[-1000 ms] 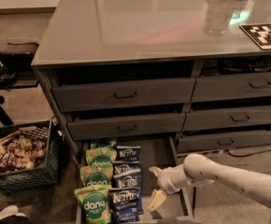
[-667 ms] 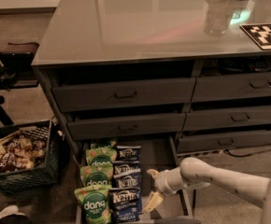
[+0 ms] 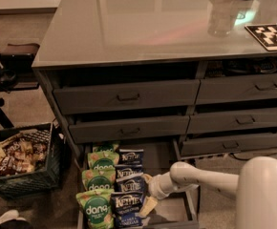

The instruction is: Pick blue chip bag from bottom drawer and place on counter

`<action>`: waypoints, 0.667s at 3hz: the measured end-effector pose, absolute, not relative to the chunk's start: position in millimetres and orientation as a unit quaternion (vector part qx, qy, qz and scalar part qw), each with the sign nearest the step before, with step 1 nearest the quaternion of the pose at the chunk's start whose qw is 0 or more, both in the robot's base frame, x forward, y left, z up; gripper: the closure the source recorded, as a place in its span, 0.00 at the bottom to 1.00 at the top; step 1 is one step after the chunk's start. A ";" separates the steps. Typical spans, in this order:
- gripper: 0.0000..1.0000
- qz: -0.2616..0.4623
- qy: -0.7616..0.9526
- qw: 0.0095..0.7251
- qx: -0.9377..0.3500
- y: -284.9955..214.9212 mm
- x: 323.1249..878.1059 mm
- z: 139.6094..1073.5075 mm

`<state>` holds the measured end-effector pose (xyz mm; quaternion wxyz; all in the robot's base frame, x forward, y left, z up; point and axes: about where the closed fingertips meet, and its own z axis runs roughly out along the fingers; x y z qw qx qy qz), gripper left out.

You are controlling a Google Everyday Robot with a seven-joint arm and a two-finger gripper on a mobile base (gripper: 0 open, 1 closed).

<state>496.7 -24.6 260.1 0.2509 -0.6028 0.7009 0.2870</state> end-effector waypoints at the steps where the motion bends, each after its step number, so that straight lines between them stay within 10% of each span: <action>1: 0.00 0.286 0.683 0.239 -0.628 -15.1 498.3 241.3; 2: 0.00 0.297 0.665 0.222 -0.648 -2.1 491.4 225.3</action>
Offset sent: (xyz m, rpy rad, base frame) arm -0.0095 0.0328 -0.0518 -0.0340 0.0201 0.1990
